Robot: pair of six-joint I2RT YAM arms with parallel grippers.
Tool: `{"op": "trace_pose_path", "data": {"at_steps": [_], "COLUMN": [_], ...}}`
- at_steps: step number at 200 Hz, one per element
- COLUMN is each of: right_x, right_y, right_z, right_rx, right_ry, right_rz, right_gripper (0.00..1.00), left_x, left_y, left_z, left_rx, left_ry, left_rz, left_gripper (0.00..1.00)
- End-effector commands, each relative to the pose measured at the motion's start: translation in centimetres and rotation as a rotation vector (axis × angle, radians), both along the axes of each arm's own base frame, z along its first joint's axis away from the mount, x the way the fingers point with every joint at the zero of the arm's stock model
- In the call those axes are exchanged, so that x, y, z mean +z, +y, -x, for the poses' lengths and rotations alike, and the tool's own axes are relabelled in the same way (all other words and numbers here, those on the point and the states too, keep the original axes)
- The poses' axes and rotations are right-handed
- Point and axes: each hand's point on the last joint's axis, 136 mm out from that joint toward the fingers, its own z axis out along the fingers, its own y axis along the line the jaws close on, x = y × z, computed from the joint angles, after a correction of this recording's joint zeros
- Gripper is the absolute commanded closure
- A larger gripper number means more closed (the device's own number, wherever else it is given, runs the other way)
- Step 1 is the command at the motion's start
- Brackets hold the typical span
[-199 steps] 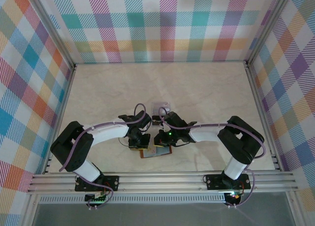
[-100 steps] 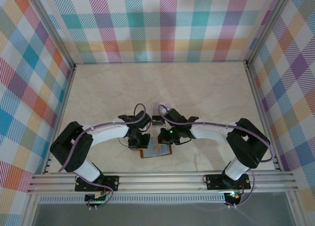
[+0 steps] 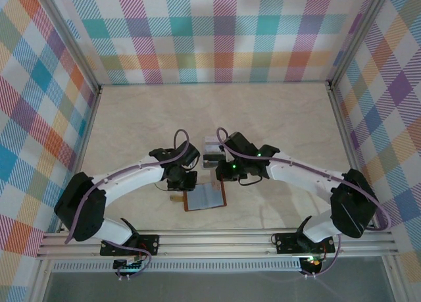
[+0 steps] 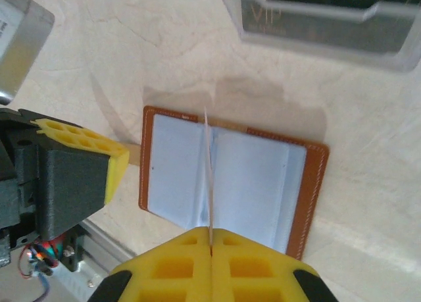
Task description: Take the credit cards out of the card holder
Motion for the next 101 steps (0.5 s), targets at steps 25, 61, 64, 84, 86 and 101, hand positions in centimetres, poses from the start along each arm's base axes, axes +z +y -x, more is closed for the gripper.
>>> {"op": "trace_pose_path", "data": {"at_steps": [25,61,64,84,86,101], "right_x": [2.9,4.5,4.6,5.1,5.1,5.4], "right_y": [-1.8,-1.7,-1.7,-1.3,-1.3,-0.6], "right_z": [-2.9,-5.1,-5.4,-6.9,-7.1,-7.8], "right_rx": [0.27,0.538,0.555,0.672,0.681,0.768], "right_ry": [-0.331,-0.576,-0.588,-0.652,-0.658,-0.685], "right_rz": [0.17,0.274,0.28,0.309,0.312,0.296], "right_gripper": [0.97,0.99,0.99,0.99,1.0,1.0], "left_x": [-0.3,-0.6,-0.6,-1.1,-1.1,-1.5], "left_y": [2.9,4.1,4.1,5.0,5.1,5.4], "left_z": [0.1,0.2,0.1,0.2,0.1,0.2], "left_rx": [0.054,0.085,0.087,0.109,0.113,0.132], "left_ry": [0.018,0.034,0.032,0.036,0.037,0.046], "left_rz": [-0.018,0.022,0.023,0.031,0.033,0.055], "left_gripper": [0.92,0.91,0.91,0.91,0.91,0.9]}}
